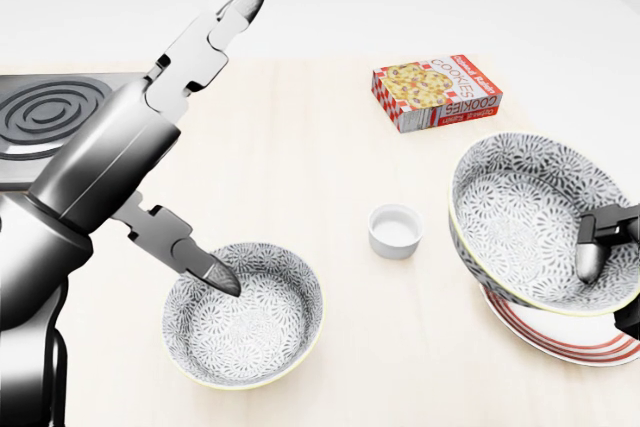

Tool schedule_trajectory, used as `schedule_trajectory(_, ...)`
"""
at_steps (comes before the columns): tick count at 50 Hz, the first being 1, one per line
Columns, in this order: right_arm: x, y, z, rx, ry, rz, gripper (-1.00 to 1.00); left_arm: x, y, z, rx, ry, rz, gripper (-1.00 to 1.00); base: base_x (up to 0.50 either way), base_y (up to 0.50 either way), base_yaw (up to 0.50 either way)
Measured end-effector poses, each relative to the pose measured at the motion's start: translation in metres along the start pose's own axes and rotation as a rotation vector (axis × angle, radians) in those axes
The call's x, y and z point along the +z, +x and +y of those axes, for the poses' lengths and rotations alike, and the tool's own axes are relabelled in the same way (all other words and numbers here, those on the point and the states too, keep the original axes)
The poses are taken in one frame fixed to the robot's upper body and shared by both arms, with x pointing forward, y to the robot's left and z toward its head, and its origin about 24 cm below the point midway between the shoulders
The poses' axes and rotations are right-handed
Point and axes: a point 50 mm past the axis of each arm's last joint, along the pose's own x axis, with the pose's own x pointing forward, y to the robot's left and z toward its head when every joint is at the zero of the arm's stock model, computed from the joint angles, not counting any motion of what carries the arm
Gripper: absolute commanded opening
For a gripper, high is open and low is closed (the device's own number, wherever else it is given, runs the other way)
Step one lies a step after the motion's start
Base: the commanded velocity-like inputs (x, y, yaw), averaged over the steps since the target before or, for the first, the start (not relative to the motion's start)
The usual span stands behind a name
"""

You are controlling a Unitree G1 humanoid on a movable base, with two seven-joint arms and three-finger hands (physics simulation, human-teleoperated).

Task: Pick the akita bowl from table center and place it on the plate.

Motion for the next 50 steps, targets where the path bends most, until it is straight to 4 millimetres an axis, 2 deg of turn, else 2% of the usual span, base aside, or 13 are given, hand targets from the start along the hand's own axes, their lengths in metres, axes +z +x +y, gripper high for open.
schedule_trajectory(16,-0.013,0.010,-0.006,0.003,-0.019,0.068,-1.00,-0.006,-0.002,0.001,0.009,-0.042,0.002,1.00,0.00,0.00,0.00)
schedule_trajectory(27,-0.028,0.024,-0.005,0.017,-0.016,0.137,-1.00,-0.005,-0.001,0.001,0.008,-0.044,-0.004,1.00,0.00,0.00,0.00)
schedule_trajectory(40,-0.050,0.029,-0.002,0.023,-0.016,0.227,-1.00,-0.003,-0.001,0.001,0.002,-0.036,-0.009,1.00,0.00,0.00,0.00)
schedule_trajectory(50,-0.059,0.035,0.004,0.030,-0.035,0.264,-1.00,-0.003,-0.002,-0.001,-0.003,-0.033,-0.007,1.00,0.00,0.00,0.00)
